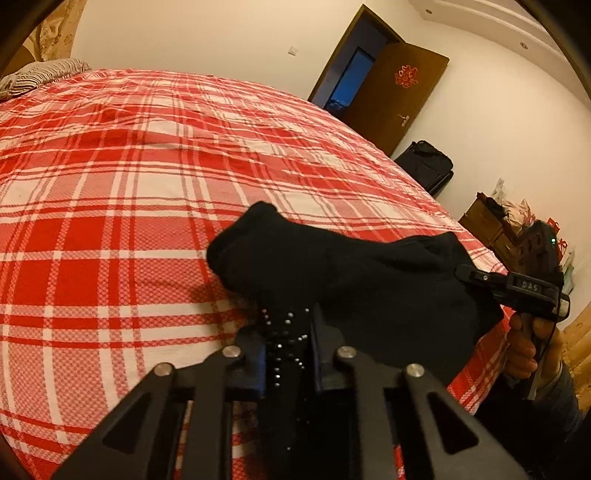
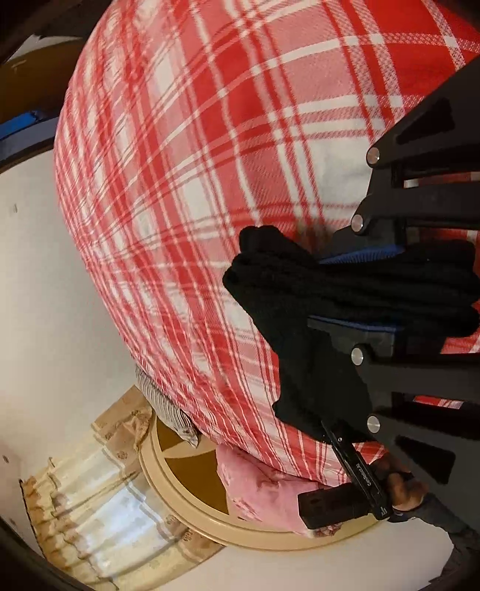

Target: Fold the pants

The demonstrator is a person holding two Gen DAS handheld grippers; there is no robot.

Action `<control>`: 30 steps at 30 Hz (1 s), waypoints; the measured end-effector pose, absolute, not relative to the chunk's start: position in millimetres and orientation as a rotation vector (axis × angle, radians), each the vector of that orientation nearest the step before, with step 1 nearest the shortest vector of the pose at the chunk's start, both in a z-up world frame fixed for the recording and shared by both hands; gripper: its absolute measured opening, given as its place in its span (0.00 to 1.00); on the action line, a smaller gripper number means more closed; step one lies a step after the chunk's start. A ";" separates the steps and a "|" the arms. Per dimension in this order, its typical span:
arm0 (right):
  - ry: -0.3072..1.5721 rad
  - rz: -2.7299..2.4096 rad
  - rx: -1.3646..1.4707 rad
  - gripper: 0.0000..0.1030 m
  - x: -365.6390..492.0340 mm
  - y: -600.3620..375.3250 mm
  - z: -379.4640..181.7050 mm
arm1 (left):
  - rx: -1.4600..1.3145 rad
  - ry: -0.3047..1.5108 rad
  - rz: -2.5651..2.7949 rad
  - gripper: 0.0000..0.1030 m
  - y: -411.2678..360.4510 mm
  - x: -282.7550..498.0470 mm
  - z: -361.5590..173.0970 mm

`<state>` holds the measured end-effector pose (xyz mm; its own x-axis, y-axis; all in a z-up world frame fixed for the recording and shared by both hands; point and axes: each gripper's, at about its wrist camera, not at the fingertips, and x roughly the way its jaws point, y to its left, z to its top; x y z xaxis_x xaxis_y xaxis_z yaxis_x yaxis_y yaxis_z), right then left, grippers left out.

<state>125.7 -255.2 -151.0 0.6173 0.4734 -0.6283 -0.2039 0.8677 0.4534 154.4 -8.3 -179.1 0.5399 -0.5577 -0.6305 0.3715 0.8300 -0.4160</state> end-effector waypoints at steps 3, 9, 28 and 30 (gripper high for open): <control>0.813 0.424 0.330 0.26 130.2 -242.5 -140.5 | -0.262 0.823 -0.552 0.13 -3.0 151.3 -175.2; 0.817 0.473 0.258 0.26 149.8 -205.1 -128.8 | -0.275 0.790 -0.517 0.12 11.0 144.5 -165.0; 0.844 0.644 0.145 0.25 219.9 -77.0 -118.3 | -0.231 0.666 -0.258 0.12 99.9 132.9 -132.0; 0.850 0.656 0.139 0.25 225.1 -65.9 -119.8 | -0.234 0.660 -0.239 0.12 109.2 131.2 -131.2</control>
<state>225.1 -65.9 -119.8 0.4778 0.5888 -0.6519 -0.4815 0.7963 0.3662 131.2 109.2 -131.2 0.7649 -0.2913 -0.5746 0.1439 0.9467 -0.2883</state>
